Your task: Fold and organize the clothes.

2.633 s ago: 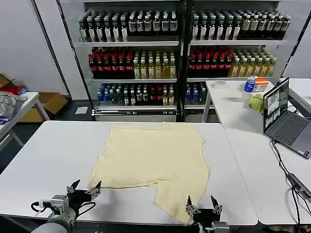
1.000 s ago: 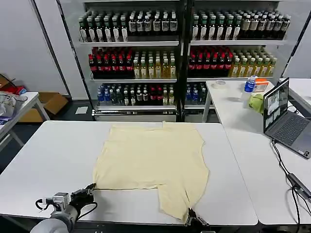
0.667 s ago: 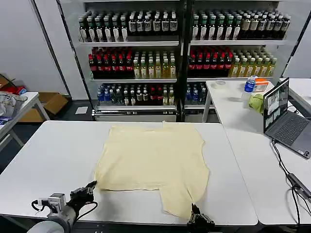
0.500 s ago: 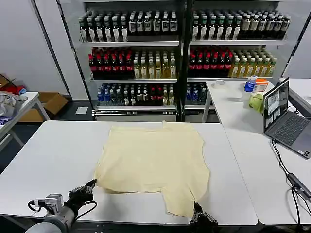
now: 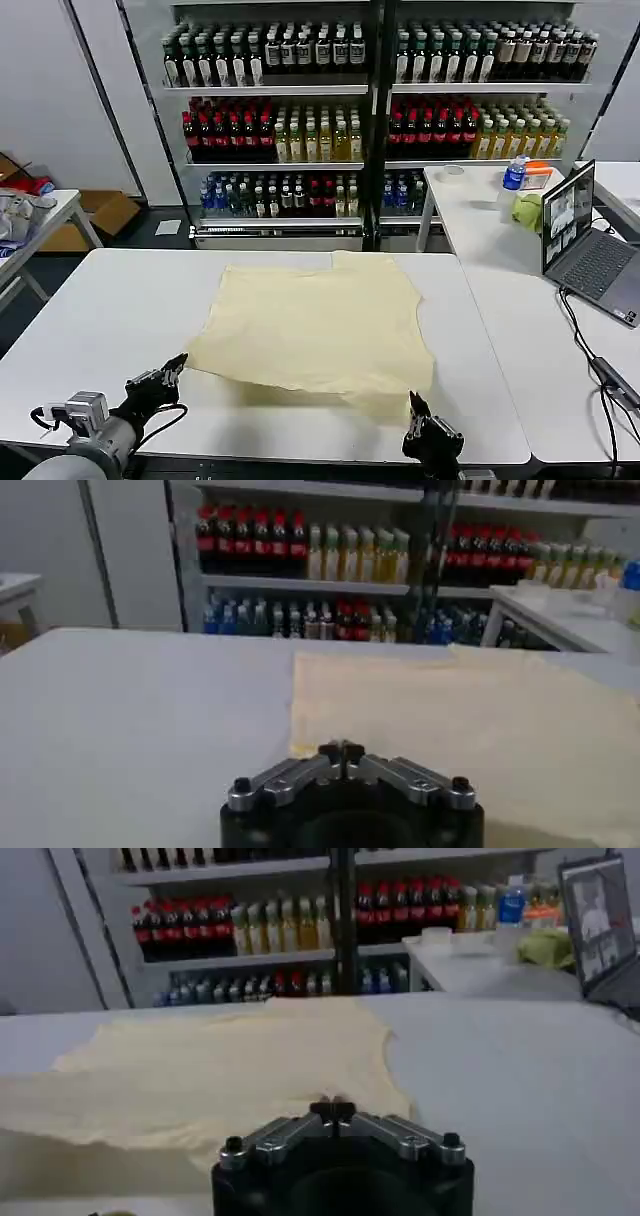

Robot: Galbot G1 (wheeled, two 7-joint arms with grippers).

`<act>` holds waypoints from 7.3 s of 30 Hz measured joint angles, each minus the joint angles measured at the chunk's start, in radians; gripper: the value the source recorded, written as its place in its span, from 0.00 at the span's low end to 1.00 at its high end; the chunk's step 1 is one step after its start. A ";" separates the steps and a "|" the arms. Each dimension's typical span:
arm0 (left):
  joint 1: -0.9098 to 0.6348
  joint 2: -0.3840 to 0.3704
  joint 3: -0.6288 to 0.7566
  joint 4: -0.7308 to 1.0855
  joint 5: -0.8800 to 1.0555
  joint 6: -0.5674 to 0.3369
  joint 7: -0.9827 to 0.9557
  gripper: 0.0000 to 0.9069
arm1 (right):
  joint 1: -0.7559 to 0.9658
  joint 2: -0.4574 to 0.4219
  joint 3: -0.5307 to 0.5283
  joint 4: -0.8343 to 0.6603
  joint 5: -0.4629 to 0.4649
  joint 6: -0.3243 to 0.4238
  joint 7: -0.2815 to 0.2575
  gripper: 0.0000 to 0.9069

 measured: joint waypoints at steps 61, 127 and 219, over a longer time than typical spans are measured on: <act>0.015 -0.069 0.096 0.078 0.154 0.014 -0.024 1.00 | 0.311 -0.011 -0.007 -0.226 0.052 -0.017 -0.040 0.00; -0.079 -0.027 0.027 0.147 -0.062 -0.026 -0.006 0.01 | 0.390 -0.036 0.000 -0.277 0.086 0.002 -0.043 0.00; -0.383 -0.009 0.278 0.456 0.031 -0.039 -0.003 0.01 | 0.366 0.002 0.032 -0.483 0.071 -0.042 -0.017 0.00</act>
